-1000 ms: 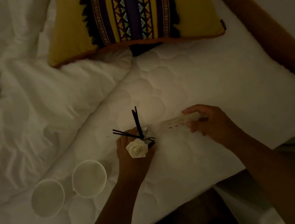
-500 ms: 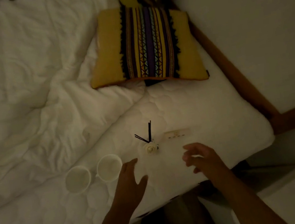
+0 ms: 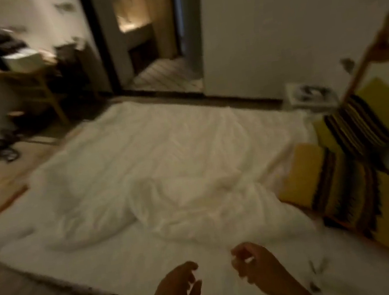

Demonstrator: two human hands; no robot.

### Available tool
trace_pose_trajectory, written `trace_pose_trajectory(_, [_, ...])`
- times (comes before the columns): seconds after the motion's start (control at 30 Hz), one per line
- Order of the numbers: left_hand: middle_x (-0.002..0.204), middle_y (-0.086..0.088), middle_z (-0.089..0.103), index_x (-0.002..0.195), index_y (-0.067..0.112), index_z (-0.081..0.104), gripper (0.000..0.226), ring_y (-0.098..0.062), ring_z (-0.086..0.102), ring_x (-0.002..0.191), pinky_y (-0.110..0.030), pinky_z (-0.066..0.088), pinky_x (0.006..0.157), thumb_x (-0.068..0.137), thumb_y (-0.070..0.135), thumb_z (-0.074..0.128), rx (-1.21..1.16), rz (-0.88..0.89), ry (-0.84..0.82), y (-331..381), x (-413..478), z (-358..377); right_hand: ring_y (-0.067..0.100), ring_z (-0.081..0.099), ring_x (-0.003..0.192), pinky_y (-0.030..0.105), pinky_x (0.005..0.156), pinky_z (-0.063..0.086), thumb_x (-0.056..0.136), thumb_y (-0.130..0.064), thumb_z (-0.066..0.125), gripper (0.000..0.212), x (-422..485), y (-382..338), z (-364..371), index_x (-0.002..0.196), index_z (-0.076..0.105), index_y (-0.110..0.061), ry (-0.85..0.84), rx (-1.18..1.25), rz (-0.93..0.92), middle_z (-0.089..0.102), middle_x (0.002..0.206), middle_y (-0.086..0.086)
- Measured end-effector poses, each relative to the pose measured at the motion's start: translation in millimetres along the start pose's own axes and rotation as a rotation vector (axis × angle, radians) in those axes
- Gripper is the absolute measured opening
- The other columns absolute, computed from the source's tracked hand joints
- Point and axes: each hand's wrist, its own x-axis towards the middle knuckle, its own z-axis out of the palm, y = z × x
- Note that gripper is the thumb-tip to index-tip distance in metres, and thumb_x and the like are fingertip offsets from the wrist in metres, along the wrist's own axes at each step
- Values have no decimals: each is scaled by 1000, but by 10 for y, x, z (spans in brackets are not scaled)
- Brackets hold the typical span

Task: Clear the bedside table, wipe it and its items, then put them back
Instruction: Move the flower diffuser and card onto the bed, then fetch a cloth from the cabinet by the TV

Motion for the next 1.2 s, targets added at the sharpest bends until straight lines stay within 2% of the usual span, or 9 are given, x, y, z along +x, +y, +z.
trace_pose_trajectory(0.1, [94,18,64,118,43,53,44,1,60,82,-15,48,79,80,61,38,56,-98,141,-580,-402,-978,7,66,64,22,63,50,79,-33,69,13,102,-897,701,91,67,-29,-136,-181,-102,70,88,-2])
trace_pose_trajectory(0.2, [91,19,62,118,39,54,30,2,56,77,-19,51,76,89,47,49,94,-148,342,-1206,-753,-1886,9,68,71,21,64,51,82,-36,68,15,220,-1760,1616,94,66,-29,-269,-300,-214,70,93,-5])
trace_pose_trajectory(0.3, [104,16,59,126,33,53,32,1,54,88,-13,43,81,95,41,49,117,-241,369,-1863,-1153,-2709,8,67,74,19,62,51,86,-36,67,23,282,-2517,2652,102,66,-20,-398,-392,-314,71,97,-1])
trace_pose_trajectory(0.43, [117,6,63,127,27,54,34,-10,60,102,-23,49,89,95,35,50,166,-368,462,-2752,-1735,-3620,12,68,74,26,65,53,88,-35,66,26,275,-3448,4045,104,67,-15,-509,-504,-498,69,91,1])
trace_pose_trajectory(0.67, [108,5,66,120,26,58,27,-9,59,92,-21,46,76,94,34,53,223,-591,585,-4024,-2474,-4794,16,66,89,31,78,55,91,-37,62,27,166,-4893,5972,109,65,-17,-672,-669,-773,68,104,2])
trace_pose_trajectory(0.8, [103,4,67,118,25,57,28,-14,62,91,-30,53,78,94,38,50,313,-677,682,-4796,-2573,-5450,15,63,94,33,83,54,88,-40,64,26,387,-5531,7004,106,66,-20,-693,-733,-892,68,106,2])
trace_pose_trajectory(0.93, [105,0,67,115,21,58,28,-17,62,92,-34,54,79,94,38,49,403,-758,742,-5704,-2460,-6169,13,59,89,29,73,47,89,-44,61,30,818,-6132,7970,107,65,-21,-675,-780,-1033,67,104,0])
trace_pose_trajectory(1.07, [113,1,61,119,21,56,31,-17,60,97,-34,53,81,95,39,49,403,-817,767,-6582,-2135,-6980,13,60,90,30,74,48,90,-47,59,35,1447,-6865,8856,114,61,-22,-648,-789,-1130,66,104,-1])
trace_pose_trajectory(1.2, [110,2,57,120,21,52,32,-11,55,89,-26,47,72,94,40,49,389,-845,825,-7284,-1838,-7711,14,57,90,31,73,48,90,-48,58,33,2002,-7622,9633,110,59,-22,-629,-813,-1229,62,103,-2])
